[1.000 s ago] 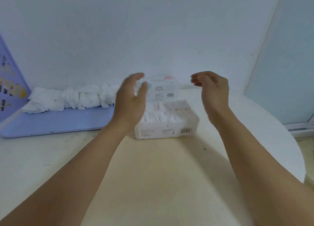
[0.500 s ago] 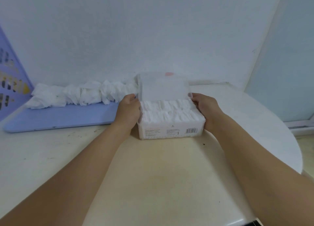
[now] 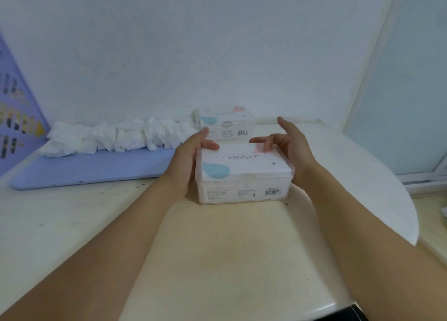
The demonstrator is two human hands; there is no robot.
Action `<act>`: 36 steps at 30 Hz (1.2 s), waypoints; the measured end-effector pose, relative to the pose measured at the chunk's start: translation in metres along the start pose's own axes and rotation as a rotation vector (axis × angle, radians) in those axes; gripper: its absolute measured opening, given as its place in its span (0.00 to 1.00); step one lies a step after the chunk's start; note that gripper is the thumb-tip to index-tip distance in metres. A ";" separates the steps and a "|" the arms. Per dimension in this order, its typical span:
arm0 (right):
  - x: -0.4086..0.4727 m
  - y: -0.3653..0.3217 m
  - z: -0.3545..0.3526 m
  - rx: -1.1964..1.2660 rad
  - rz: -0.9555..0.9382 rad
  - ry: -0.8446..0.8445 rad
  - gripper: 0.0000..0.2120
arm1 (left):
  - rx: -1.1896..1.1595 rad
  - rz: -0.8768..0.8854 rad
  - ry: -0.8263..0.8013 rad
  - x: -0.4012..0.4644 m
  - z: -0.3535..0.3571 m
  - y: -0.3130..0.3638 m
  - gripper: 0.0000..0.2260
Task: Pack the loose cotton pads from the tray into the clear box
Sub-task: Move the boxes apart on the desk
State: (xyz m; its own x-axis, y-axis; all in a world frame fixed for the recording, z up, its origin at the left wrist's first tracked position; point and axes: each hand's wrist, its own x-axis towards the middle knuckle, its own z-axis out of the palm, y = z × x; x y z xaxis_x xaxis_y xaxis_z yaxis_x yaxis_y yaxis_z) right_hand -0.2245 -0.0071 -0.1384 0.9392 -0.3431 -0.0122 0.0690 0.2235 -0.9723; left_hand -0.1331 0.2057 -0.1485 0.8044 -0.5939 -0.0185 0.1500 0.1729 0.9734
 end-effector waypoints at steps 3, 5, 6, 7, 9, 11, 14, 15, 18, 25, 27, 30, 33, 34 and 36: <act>-0.003 -0.003 -0.001 -0.233 -0.051 -0.057 0.20 | 0.295 0.099 -0.157 -0.002 -0.008 0.002 0.17; -0.005 -0.005 -0.003 -0.322 -0.069 -0.108 0.15 | 0.428 0.163 -0.223 -0.007 -0.009 0.004 0.19; -0.006 -0.005 -0.005 -0.348 -0.073 -0.134 0.13 | 0.476 0.185 -0.243 -0.008 -0.011 0.004 0.23; -0.006 -0.005 -0.006 -0.382 -0.087 -0.150 0.13 | 0.526 0.201 -0.259 -0.006 -0.014 0.003 0.26; -0.007 -0.005 -0.007 -0.468 -0.133 -0.151 0.17 | 0.618 0.200 -0.255 -0.004 -0.018 0.002 0.30; -0.008 -0.006 -0.007 -0.539 -0.153 -0.149 0.19 | 0.638 0.194 -0.248 -0.002 -0.019 0.001 0.33; -0.010 -0.011 -0.007 -0.698 -0.231 -0.025 0.15 | 0.691 0.233 -0.222 -0.005 -0.014 0.000 0.31; -0.010 -0.012 -0.008 -0.784 -0.333 0.077 0.13 | 0.752 0.274 -0.186 -0.005 -0.012 -0.003 0.31; -0.013 -0.014 -0.004 -0.930 -0.690 0.289 0.09 | 0.854 0.440 -0.023 0.000 0.000 -0.023 0.30; -0.008 0.000 0.014 -1.306 -0.487 0.039 0.22 | 0.841 0.376 -0.046 0.019 0.012 -0.043 0.37; -0.007 -0.004 0.006 -1.301 -0.439 0.140 0.20 | 0.779 0.358 -0.064 0.017 0.011 -0.042 0.35; -0.007 -0.012 -0.011 -1.352 -0.335 0.262 0.17 | 0.854 0.363 -0.012 0.010 0.015 -0.042 0.33; 0.003 -0.009 -0.033 -1.406 -0.226 0.481 0.15 | 1.073 0.511 0.112 0.012 0.009 -0.041 0.28; 0.010 -0.005 -0.040 -1.369 -0.199 0.556 0.18 | 1.116 0.559 0.154 0.014 0.006 -0.039 0.27; 0.027 0.002 -0.051 -1.232 -0.187 0.637 0.27 | 1.189 0.596 0.220 0.019 -0.003 -0.036 0.24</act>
State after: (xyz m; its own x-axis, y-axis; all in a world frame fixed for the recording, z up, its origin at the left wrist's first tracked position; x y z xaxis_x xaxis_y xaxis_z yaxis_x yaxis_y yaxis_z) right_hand -0.2164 -0.0625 -0.1527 0.6142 -0.7026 0.3593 -0.4734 -0.6924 -0.5445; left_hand -0.1216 0.1912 -0.1843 0.6636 -0.5107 0.5466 -0.7472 -0.4886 0.4506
